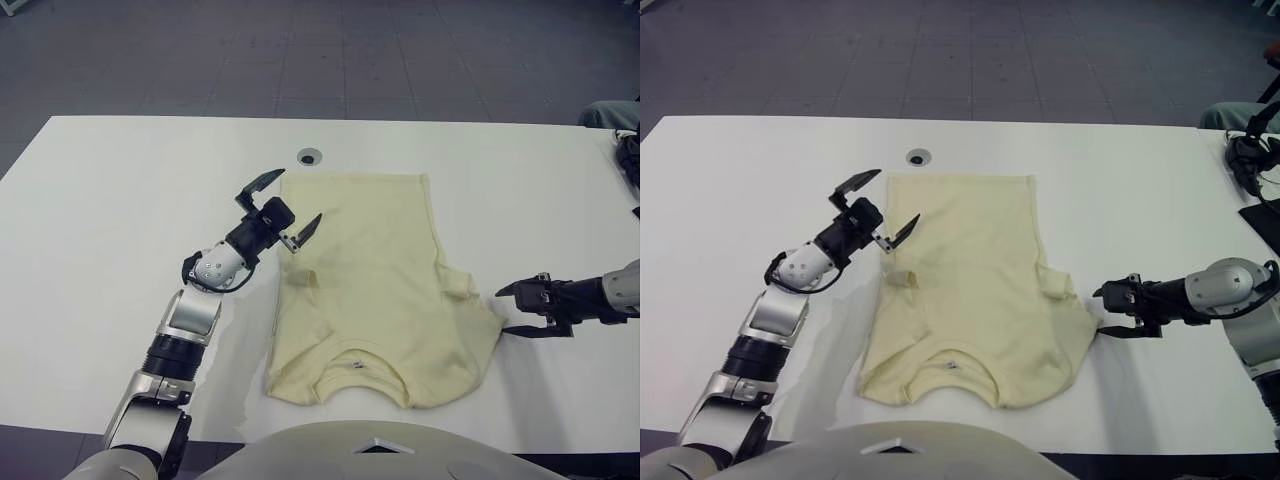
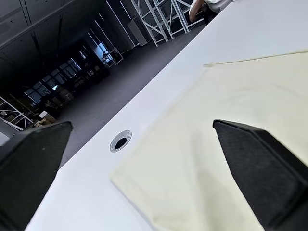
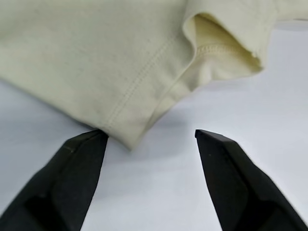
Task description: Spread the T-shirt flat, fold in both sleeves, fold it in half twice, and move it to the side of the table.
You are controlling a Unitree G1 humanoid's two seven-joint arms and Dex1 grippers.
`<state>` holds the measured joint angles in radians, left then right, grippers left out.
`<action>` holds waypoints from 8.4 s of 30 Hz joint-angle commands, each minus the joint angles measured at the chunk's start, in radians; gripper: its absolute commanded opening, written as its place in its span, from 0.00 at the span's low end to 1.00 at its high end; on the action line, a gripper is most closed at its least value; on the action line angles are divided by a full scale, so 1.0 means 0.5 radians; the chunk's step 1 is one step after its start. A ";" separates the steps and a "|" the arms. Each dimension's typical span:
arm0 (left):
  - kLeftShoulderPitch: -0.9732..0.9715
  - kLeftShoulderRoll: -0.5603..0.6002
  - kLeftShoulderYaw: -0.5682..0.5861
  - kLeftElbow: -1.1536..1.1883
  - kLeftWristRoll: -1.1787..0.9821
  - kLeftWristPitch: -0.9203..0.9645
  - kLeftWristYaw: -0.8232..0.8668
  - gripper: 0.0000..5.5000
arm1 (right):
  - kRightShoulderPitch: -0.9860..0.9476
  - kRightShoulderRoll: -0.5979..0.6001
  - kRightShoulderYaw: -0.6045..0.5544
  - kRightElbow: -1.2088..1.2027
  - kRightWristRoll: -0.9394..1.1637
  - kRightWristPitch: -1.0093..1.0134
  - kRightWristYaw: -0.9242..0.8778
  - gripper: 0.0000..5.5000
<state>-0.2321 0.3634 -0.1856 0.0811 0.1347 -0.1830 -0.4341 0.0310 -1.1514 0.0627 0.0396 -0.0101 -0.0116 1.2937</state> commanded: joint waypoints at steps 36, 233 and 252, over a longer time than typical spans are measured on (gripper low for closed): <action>0.020 0.008 -0.042 -0.057 0.040 0.023 -0.001 0.98 | -0.013 -0.163 -0.095 -0.455 0.023 -0.021 0.032 0.00; 2.061 0.756 -0.053 -1.830 0.793 0.577 -0.710 0.00 | 1.669 0.586 -0.052 -1.914 -0.849 0.989 -0.859 0.15; 2.061 0.937 0.320 -1.983 0.214 0.473 -0.969 0.00 | 1.911 0.409 -0.375 -2.082 -0.633 0.641 -0.605 0.00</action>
<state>0.7880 0.7847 -0.0909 -0.8810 0.3353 0.0776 -0.8685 0.9437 -0.9104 -0.0630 -0.9702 -0.3662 0.3700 0.9380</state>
